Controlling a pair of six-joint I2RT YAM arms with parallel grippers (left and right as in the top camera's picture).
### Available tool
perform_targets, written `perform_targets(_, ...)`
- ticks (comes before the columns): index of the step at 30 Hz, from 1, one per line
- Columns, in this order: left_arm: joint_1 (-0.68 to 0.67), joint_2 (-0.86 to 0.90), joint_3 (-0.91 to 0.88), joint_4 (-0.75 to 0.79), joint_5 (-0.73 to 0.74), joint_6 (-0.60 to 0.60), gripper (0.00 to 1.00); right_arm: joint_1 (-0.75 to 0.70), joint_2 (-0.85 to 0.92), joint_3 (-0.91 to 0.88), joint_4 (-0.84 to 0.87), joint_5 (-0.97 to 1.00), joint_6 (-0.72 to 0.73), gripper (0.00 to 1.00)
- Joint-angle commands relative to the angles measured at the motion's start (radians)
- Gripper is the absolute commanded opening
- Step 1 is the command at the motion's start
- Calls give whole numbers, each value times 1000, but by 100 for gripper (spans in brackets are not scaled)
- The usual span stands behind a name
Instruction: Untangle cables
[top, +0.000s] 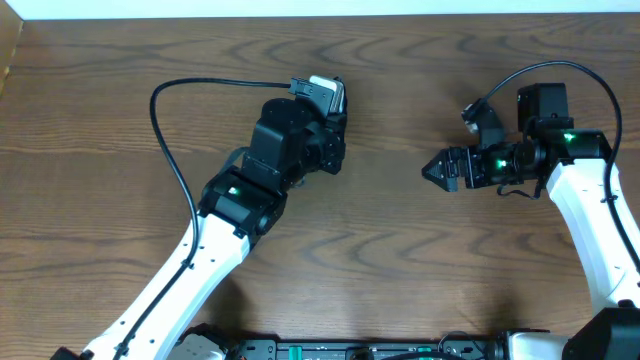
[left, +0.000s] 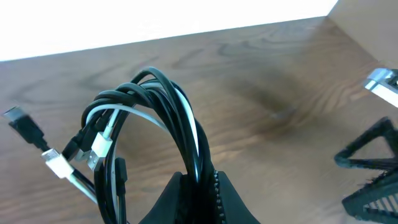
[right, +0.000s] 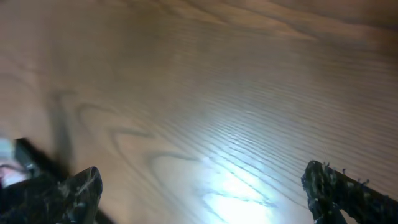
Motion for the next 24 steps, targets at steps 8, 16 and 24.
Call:
perform_targets(8, 5, 2, 9, 56, 472, -39, 8, 0, 6, -5, 158, -92, 19, 99)
perform_targets(16, 33, 2, 9, 122, 818, -51, 8, 0, 6, -5, 203, -95, 11, 99)
perform_targets(24, 88, 2, 9, 142, 890, -91, 8, 0, 6, -5, 191, -253, -43, 99)
